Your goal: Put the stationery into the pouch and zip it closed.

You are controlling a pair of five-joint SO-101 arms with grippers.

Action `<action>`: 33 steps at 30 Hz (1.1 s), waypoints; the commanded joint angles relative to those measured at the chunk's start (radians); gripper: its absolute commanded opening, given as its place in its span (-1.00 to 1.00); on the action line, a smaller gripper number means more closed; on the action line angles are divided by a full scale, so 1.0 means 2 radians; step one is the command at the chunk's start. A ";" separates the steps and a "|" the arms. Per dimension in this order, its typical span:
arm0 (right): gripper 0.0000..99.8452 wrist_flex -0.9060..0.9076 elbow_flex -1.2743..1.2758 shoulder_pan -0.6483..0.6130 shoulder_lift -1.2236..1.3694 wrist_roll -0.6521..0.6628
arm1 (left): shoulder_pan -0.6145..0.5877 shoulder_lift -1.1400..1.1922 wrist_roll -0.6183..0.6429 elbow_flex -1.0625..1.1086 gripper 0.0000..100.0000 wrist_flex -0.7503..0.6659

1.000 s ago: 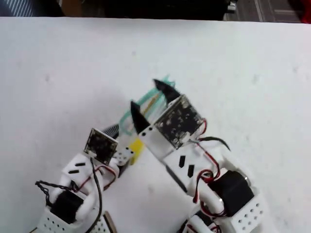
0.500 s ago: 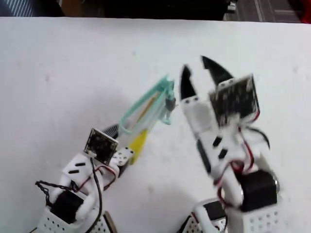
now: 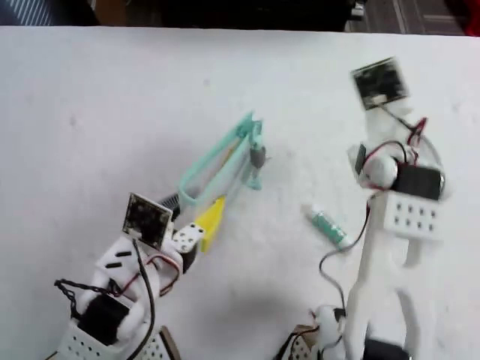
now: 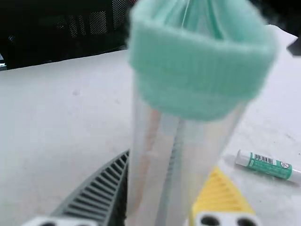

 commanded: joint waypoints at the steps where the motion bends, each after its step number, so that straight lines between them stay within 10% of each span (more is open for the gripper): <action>1: -0.80 0.036 -0.015 0.006 0.055 0.054 | 0.003 0.002 0.011 -0.022 -0.67 0.002; 18: -0.80 -0.003 0.133 -0.142 0.135 0.058 | -0.076 0.002 0.011 -0.022 -0.66 0.002; 33: -0.79 -0.036 0.156 -0.085 0.069 0.055 | -0.075 0.002 0.011 -0.022 -0.66 0.001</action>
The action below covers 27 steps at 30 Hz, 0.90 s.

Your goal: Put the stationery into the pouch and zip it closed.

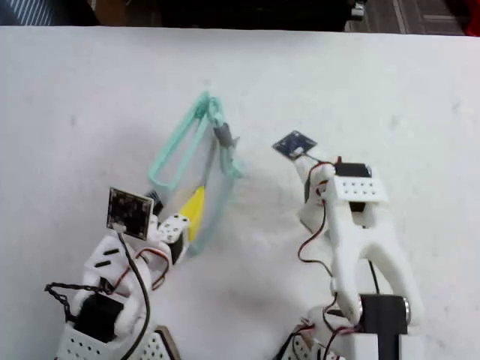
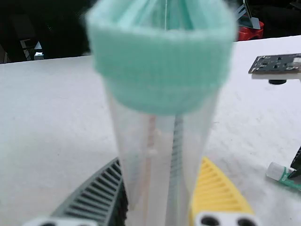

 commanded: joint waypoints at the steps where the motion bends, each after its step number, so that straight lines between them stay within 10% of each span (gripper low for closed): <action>1: -0.78 0.006 -0.005 0.016 -0.060 0.005 | -0.003 0.002 0.005 -0.022 -0.66 -0.008; 27: -0.62 -0.110 0.060 0.033 0.011 0.032 | -0.003 0.002 0.006 -0.022 -0.66 -0.008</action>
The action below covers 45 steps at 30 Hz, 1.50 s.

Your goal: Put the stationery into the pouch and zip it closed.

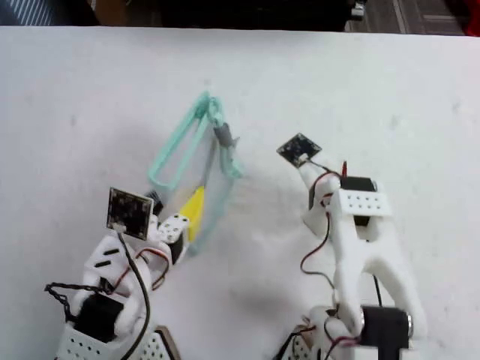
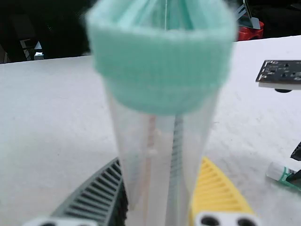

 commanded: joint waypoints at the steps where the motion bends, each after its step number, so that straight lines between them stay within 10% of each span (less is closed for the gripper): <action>1: -0.62 -0.030 -0.005 0.016 0.026 0.008 | -0.003 0.002 0.006 -0.022 -0.66 -0.008; 10: -0.99 -0.047 -0.005 0.013 0.049 0.009 | -0.003 0.002 0.005 -0.022 -0.66 -0.008; 21: -0.97 -0.040 -0.012 0.017 0.049 0.009 | 0.013 0.002 0.005 -0.022 -0.66 -0.008; 31: -0.97 0.170 -0.216 0.012 -0.005 0.000 | 0.059 0.002 -0.030 -0.011 -0.67 -0.006; 45: -0.97 0.237 -0.470 -0.028 -0.293 -0.216 | 0.073 0.002 -0.031 -0.011 -0.67 -0.004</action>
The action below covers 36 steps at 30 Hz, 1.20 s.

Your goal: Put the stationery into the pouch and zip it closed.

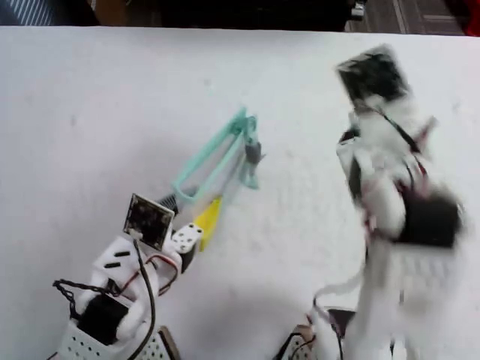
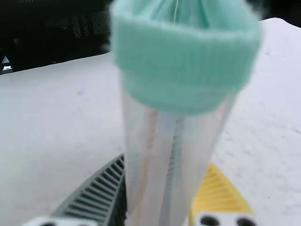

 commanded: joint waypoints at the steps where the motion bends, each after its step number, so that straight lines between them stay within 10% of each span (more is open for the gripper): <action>1: -0.97 0.000 -0.058 -0.044 -0.064 -0.065 | 0.011 0.002 -0.005 -0.011 -0.67 -0.004; 15: -0.97 -0.089 -0.121 -0.320 -0.096 -0.226 | 0.057 0.002 -0.038 -0.011 -0.67 0.008; 36: -0.97 -0.193 0.091 -0.335 -0.038 -0.261 | 0.019 0.002 -0.044 -0.014 -0.66 -0.005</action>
